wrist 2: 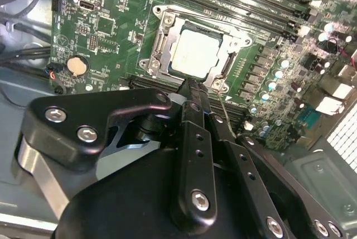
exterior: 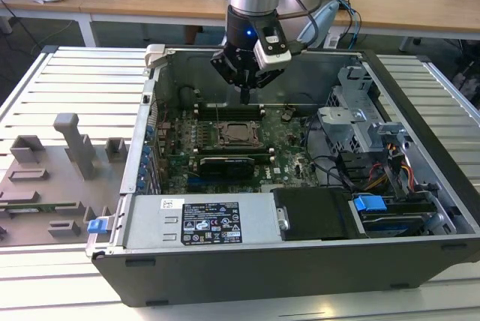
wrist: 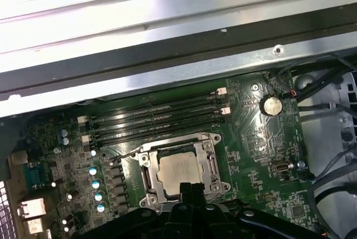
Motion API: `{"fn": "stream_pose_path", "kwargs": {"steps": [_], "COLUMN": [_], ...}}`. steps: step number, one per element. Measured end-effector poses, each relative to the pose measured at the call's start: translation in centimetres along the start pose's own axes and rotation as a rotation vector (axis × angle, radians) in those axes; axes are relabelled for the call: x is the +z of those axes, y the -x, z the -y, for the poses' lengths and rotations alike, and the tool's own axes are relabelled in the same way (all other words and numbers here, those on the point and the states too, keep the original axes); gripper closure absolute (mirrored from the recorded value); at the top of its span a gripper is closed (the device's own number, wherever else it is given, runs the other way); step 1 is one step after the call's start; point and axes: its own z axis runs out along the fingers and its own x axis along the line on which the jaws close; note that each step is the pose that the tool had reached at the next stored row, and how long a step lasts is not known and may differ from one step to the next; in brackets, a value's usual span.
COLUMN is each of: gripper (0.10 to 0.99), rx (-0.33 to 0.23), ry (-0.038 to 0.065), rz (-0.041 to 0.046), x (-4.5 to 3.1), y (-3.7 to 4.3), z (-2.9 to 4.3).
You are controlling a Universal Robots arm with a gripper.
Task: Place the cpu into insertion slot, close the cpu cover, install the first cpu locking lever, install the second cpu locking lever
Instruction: 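Install the first cpu locking lever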
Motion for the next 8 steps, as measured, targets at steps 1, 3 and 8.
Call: {"fn": "stream_pose_path", "kwargs": {"steps": [1,3,8], "gripper": [0.980,0.980,0.980], "rx": [-0.007,-0.038,-0.090], "ry": [0.000,0.001,0.001], "rz": [0.0001,0.0002,0.0004], "x": [0.00,0.00,0.00], "y": [0.00,0.00,0.00], "z": [0.00,0.00,0.00]}}
